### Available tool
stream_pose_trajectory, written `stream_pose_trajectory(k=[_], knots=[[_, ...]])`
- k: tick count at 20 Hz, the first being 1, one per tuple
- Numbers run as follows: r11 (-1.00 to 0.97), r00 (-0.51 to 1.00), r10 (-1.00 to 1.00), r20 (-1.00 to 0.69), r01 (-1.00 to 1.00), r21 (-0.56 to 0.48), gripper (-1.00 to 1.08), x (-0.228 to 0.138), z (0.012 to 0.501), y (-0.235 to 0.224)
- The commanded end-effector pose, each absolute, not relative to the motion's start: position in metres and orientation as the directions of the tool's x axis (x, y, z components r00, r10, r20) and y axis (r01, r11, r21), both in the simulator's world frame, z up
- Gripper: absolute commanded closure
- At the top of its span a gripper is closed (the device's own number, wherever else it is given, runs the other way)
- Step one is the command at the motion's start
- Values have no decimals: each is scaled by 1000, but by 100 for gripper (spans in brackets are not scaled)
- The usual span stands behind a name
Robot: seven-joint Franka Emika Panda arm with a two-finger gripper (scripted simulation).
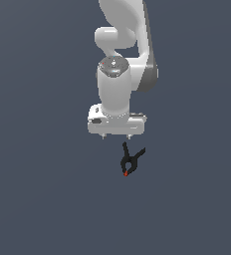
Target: Pick up the object and move it to a goal position.
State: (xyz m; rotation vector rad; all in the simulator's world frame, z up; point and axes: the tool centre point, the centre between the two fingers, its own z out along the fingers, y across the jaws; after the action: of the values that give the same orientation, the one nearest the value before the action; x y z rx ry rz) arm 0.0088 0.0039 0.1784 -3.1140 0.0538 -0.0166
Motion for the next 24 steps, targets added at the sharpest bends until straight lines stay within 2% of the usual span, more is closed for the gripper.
stream_pose_trajectory(k=[1,24], knots=[[-998,999,-51,8,-50,-26,-92,11,173,7],[-943,943,-331,0,-331,-2,-92,32,76,68]])
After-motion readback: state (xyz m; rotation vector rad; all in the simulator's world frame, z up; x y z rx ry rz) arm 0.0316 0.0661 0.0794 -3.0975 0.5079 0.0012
